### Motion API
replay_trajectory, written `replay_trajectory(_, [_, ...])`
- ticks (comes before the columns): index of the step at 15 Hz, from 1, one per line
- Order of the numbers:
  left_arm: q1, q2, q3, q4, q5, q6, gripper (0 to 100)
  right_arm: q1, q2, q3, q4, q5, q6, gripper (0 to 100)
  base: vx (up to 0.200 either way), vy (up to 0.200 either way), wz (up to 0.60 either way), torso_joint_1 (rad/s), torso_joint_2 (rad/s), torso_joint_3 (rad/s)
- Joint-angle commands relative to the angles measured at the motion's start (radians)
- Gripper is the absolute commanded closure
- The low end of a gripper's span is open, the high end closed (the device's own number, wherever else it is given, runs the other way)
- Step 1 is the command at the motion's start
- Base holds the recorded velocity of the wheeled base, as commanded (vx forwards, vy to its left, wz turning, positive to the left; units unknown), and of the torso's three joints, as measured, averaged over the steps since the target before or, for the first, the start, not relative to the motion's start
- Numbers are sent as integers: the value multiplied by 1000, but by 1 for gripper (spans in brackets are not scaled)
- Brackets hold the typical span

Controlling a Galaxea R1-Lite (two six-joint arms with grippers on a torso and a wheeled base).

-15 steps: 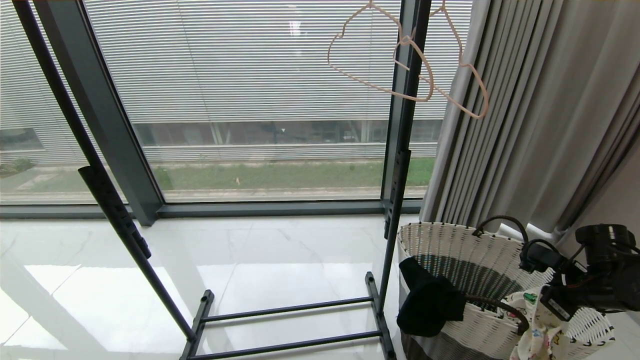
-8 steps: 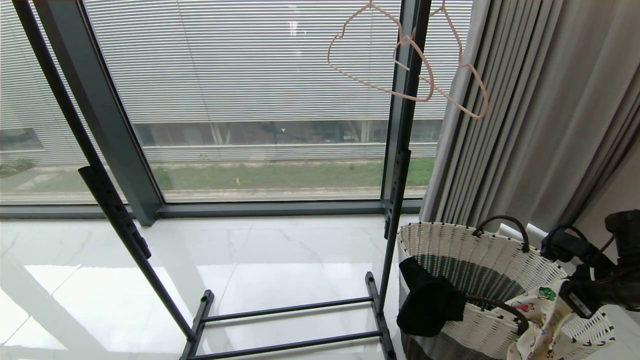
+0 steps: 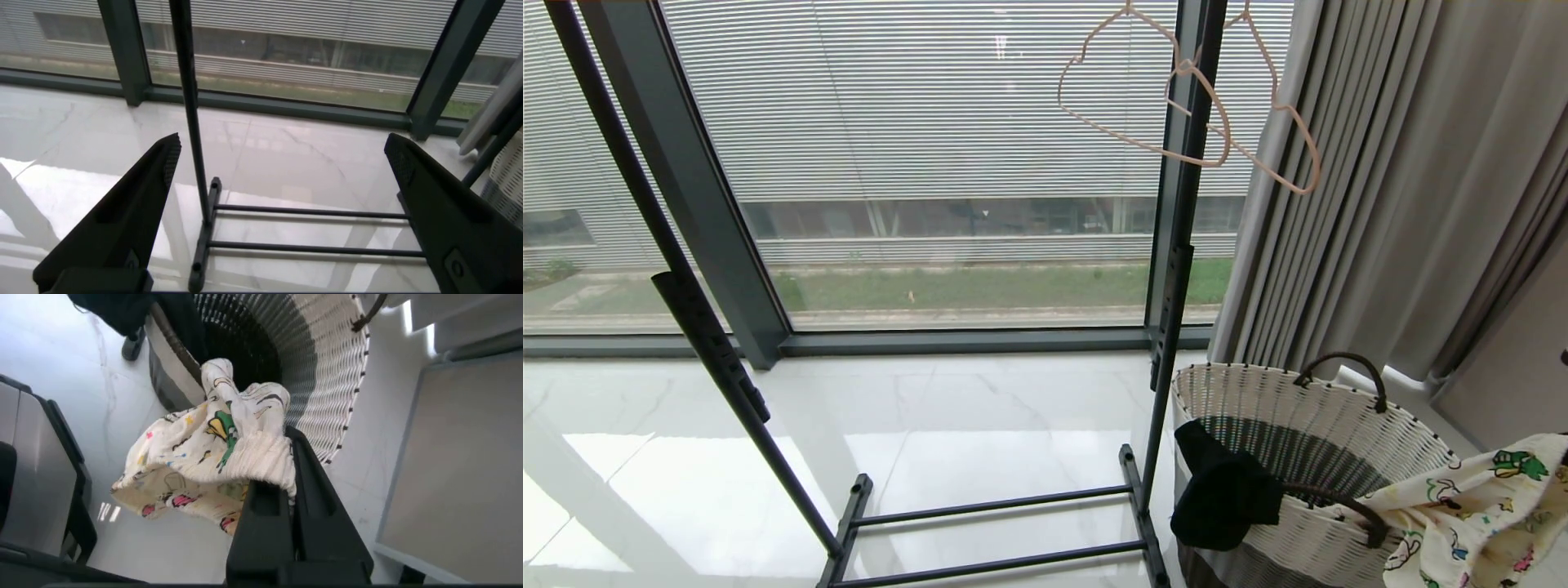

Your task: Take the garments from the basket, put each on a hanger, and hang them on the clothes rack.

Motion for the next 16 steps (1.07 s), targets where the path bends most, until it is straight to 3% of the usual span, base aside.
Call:
replay_trajectory(1, [-1,0,0,-1,0,-2,0,27,-132,-17,27,1,-1,100,0,0,0,0,0,0])
replay_trajectory(5, [-1,0,0,-1,0,-2,0,45,-136,-23,27,-2,-16,100,0,0,0,0,0,0])
replay_trajectory(12, [-1,0,0,-1,0,0,0,83,-129,-20,27,3,-19,100,-200,0,0,3,0,4])
replay_trajectory(16, [-1,0,0,-1,0,0,0,174,-98,-21,12,6,-16,100,-200,0,0,1,6,5])
